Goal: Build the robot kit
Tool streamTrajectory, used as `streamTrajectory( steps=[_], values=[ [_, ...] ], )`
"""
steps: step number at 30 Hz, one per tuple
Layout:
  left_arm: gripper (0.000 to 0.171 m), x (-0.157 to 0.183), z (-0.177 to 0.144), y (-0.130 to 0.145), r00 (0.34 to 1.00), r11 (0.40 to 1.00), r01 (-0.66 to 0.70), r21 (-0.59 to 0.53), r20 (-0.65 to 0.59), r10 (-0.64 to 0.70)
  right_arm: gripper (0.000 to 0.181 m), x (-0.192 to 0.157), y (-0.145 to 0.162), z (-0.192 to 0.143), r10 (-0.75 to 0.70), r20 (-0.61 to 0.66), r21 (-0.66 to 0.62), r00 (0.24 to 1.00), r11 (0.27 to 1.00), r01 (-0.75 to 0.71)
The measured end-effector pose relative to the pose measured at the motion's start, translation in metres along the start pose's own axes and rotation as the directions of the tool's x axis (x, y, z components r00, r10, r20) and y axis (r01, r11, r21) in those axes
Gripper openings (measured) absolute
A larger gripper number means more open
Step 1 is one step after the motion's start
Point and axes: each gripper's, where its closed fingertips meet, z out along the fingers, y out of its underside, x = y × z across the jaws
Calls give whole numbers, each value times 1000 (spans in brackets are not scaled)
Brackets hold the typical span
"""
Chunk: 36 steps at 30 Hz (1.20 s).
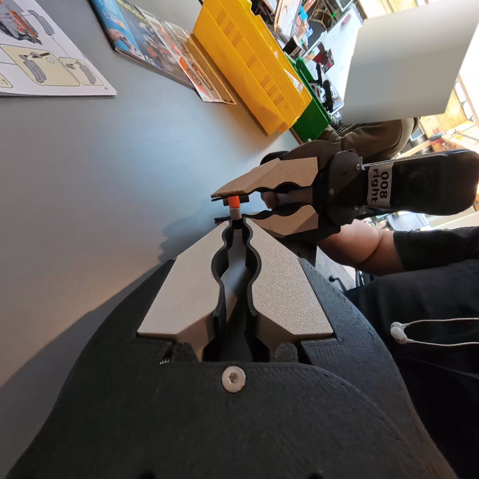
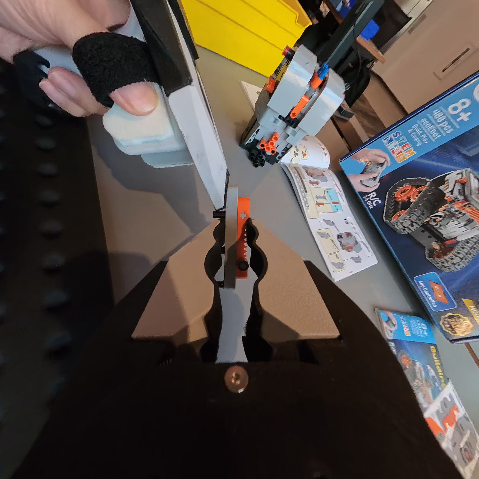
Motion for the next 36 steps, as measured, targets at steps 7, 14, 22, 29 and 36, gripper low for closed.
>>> streamTrajectory(
  steps=[7,14,22,29,36],
  values=[
    [4,-7,2,2,999,999,48,-13,7,-48,15,-2,7,5,36,28,-20,999,999,-35],
    [4,-17,8,9,992,991,126,-49,29,-124,13,-5,17,12,49,66,-61,997,997,-45],
    [4,-27,12,13,983,980,179,-84,62,-174,14,-13,29,20,212,174,-114,962,974,-194],
    [3,-30,11,8,957,955,291,-55,-9,-292,15,-11,28,22,322,205,-132,924,945,-299],
    [4,-34,12,12,958,956,286,-71,29,-284,15,-13,33,25,404,202,-184,892,910,-370]
  ],
)
